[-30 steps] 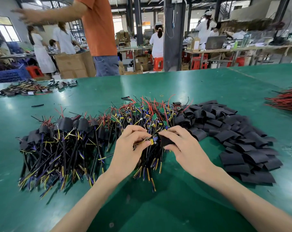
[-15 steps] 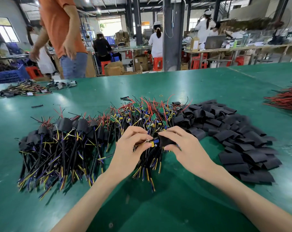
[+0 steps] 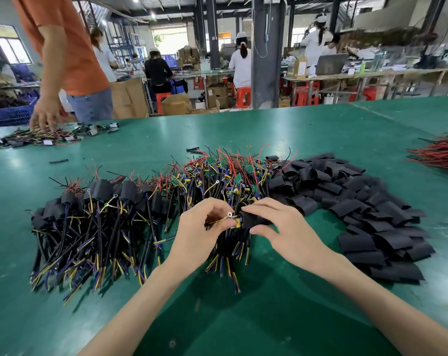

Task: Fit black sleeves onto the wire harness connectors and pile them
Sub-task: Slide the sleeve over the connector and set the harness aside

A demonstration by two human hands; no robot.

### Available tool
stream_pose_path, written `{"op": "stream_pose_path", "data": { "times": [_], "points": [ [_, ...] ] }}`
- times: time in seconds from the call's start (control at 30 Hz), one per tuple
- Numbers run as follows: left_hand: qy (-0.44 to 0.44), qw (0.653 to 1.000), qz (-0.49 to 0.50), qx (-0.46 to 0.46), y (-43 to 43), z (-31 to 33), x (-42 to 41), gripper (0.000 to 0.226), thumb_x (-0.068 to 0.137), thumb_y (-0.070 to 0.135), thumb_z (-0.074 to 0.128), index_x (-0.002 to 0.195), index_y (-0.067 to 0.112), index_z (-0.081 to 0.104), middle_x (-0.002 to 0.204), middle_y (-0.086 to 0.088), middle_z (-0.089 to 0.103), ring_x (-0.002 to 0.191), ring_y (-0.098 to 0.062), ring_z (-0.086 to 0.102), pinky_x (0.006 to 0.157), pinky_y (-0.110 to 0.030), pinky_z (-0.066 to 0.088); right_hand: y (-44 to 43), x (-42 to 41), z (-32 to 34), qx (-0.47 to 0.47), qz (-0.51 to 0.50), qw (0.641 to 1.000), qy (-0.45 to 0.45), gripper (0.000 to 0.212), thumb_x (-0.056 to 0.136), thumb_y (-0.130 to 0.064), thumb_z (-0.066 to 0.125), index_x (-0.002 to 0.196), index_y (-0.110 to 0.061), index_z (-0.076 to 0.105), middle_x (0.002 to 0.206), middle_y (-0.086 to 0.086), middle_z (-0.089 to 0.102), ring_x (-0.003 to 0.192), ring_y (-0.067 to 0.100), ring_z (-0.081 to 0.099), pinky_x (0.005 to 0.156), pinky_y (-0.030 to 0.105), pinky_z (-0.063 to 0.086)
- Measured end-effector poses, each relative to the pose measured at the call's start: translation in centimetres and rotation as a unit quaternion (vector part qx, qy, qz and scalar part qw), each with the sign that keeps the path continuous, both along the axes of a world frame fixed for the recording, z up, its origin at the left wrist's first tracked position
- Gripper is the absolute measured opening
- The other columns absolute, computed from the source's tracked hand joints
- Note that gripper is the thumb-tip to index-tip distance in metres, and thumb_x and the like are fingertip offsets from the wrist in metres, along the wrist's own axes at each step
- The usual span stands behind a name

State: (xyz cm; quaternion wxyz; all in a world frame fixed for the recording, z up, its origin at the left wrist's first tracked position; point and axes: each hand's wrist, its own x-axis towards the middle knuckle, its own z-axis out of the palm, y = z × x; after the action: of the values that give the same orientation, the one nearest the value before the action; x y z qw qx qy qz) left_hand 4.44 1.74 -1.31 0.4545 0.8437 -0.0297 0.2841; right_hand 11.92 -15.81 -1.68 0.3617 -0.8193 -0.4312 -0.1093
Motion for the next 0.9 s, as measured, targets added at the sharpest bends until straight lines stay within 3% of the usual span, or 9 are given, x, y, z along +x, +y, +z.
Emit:
{"op": "stream_pose_path", "data": {
  "times": [0.17,0.37,0.6,0.9],
  "points": [
    [0.019,1.000,-0.018,-0.015,-0.20,0.10,-0.19,0.035,0.076,-0.004,0.072,0.083,0.029,0.059,0.069,0.009,0.062,0.064,0.001,0.053,0.067,-0.008,0.039,0.12,-0.14,-0.04,-0.001,0.040,0.999,0.018,0.036,0.080,-0.008,0.070,0.116,-0.012,0.065,0.112,-0.005,0.060,0.099,0.012,0.055,0.094,0.025,0.040],
    [0.022,1.000,0.012,0.005,-0.29,-0.03,-0.09,0.033,0.077,0.005,0.075,0.093,0.028,0.059,0.080,0.005,0.063,0.073,-0.005,0.054,0.072,-0.009,0.040,0.35,-0.44,-0.21,0.011,0.026,0.999,-0.024,0.035,0.081,-0.012,0.070,0.115,-0.014,0.066,0.113,-0.006,0.061,0.103,0.015,0.056,0.094,0.030,0.042],
    [0.059,0.998,-0.010,0.036,-0.31,-0.01,-0.12,0.020,0.080,0.004,0.071,0.083,0.023,0.066,0.072,0.017,0.064,0.067,0.007,0.056,0.068,-0.005,0.039,0.41,-0.30,-0.42,0.007,0.032,0.999,-0.019,0.034,0.081,-0.010,0.069,0.114,-0.014,0.065,0.113,-0.007,0.062,0.103,0.014,0.056,0.094,0.028,0.041],
    [0.035,0.999,0.013,-0.006,-0.42,0.05,-0.20,0.019,0.071,0.003,0.078,0.072,0.018,0.065,0.065,0.019,0.064,0.062,0.003,0.055,0.064,-0.006,0.040,0.49,-0.02,-0.51,0.003,0.041,0.999,0.016,0.030,0.084,-0.010,0.067,0.114,-0.013,0.065,0.110,-0.003,0.064,0.095,0.010,0.055,0.088,0.021,0.041]
  ]
}}
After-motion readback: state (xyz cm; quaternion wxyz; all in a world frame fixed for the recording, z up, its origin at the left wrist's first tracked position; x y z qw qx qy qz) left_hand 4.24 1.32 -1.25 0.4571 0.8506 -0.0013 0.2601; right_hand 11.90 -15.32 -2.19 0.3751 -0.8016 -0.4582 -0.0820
